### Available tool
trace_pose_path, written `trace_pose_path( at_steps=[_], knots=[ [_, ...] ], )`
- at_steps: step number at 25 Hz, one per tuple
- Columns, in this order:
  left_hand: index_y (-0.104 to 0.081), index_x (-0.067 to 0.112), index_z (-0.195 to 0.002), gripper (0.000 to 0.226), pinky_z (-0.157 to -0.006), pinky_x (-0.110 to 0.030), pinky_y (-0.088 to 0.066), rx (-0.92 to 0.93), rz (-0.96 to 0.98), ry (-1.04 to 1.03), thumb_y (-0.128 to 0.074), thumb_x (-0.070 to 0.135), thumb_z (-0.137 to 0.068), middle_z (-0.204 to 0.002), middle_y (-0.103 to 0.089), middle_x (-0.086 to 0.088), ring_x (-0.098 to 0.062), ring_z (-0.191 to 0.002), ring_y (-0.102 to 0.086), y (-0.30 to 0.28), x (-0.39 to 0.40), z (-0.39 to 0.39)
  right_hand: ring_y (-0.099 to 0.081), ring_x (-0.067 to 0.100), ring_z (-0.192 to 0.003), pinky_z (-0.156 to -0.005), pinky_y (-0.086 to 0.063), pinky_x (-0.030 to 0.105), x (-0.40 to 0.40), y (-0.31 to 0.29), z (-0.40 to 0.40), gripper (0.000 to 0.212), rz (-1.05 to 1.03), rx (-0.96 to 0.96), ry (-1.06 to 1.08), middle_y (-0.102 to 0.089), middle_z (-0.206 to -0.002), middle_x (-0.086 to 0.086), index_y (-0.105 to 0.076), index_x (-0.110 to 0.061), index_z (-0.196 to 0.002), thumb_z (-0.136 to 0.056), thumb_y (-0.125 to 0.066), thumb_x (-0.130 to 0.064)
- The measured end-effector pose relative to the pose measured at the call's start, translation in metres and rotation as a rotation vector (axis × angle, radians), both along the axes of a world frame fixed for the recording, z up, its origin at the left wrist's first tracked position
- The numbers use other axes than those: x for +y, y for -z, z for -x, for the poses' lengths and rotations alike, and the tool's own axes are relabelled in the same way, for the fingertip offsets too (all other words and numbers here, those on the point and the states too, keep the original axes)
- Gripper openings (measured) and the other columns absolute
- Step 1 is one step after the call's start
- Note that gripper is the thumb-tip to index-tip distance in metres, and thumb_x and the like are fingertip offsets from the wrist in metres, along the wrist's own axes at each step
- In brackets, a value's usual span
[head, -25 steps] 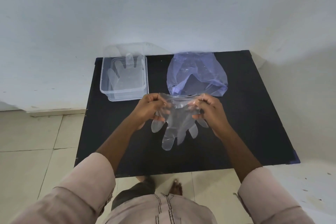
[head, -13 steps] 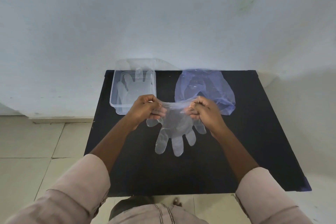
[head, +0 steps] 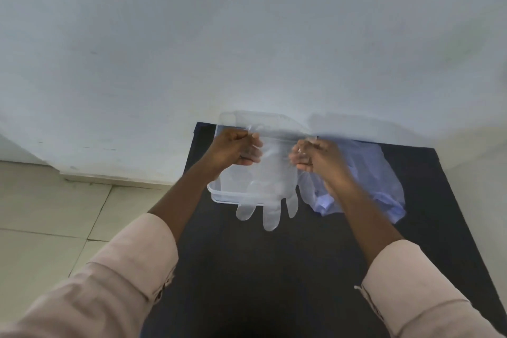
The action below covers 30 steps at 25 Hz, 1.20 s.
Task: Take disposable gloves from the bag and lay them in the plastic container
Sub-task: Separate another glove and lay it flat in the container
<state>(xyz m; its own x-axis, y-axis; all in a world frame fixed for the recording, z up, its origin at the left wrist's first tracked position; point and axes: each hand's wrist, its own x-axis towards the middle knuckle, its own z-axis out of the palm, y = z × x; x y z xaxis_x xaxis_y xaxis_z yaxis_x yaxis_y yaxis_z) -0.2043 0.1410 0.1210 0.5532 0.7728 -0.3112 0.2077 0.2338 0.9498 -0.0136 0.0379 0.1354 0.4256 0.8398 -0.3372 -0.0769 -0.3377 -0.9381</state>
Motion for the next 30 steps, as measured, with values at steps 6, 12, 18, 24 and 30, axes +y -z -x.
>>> trace_pose_path(
  at_steps=[6,12,18,24,30],
  knots=[
    [-0.067,0.004,-0.094,0.014,-0.071,-0.027,-0.058,0.018,0.015,-0.132,-0.059,0.016,-0.093,-0.064,-0.072,0.002,-0.015,-0.065,-0.072,-0.015,0.068,-0.007,-0.068,0.019,-0.067,-0.061,-0.052,0.024,0.080,-0.007,-0.002,0.017,-0.024,-0.124,-0.025,-0.069,-0.078,0.010,-0.067,-0.007,-0.084,-0.093,-0.056,-0.018],
    [-0.064,0.010,-0.088,0.012,-0.079,-0.035,-0.053,0.021,-0.024,-0.269,-0.053,0.009,-0.091,-0.085,-0.070,-0.010,-0.026,-0.075,-0.070,-0.018,0.121,-0.022,-0.072,0.027,-0.087,-0.078,-0.054,0.032,0.152,-0.006,-0.024,0.021,-0.049,-0.187,-0.104,-0.073,-0.084,0.008,-0.067,-0.018,-0.075,-0.092,-0.056,-0.023],
    [-0.071,0.004,-0.088,0.023,-0.084,-0.040,-0.055,0.017,-0.392,-0.338,-0.056,0.020,-0.094,-0.086,-0.075,-0.006,-0.022,-0.089,-0.071,-0.014,0.141,-0.029,-0.069,0.008,-0.082,-0.079,-0.051,0.024,0.173,-0.004,-0.025,0.022,-0.319,-0.447,-0.083,-0.074,-0.085,0.003,-0.071,-0.008,-0.087,-0.093,-0.051,-0.013],
    [-0.068,0.006,-0.092,0.029,-0.073,-0.044,-0.050,0.073,-0.646,-0.121,-0.051,0.029,-0.098,-0.086,-0.069,-0.017,-0.035,-0.081,-0.062,0.036,0.108,-0.001,-0.064,0.000,-0.089,-0.079,-0.045,0.010,0.125,0.054,-0.017,0.028,-0.479,-0.671,-0.199,-0.072,-0.096,0.002,-0.071,-0.005,-0.099,-0.093,-0.051,-0.024],
    [-0.066,0.009,-0.094,0.055,-0.107,-0.040,-0.039,0.515,-0.969,0.384,-0.026,0.046,-0.100,-0.107,-0.070,-0.009,-0.024,-0.101,-0.065,0.119,0.094,0.025,-0.065,0.027,-0.109,-0.102,-0.033,0.030,0.094,0.132,-0.019,0.039,-0.169,-1.032,-0.596,-0.072,-0.109,0.008,-0.070,-0.010,-0.102,-0.093,-0.040,-0.034]
  ],
)
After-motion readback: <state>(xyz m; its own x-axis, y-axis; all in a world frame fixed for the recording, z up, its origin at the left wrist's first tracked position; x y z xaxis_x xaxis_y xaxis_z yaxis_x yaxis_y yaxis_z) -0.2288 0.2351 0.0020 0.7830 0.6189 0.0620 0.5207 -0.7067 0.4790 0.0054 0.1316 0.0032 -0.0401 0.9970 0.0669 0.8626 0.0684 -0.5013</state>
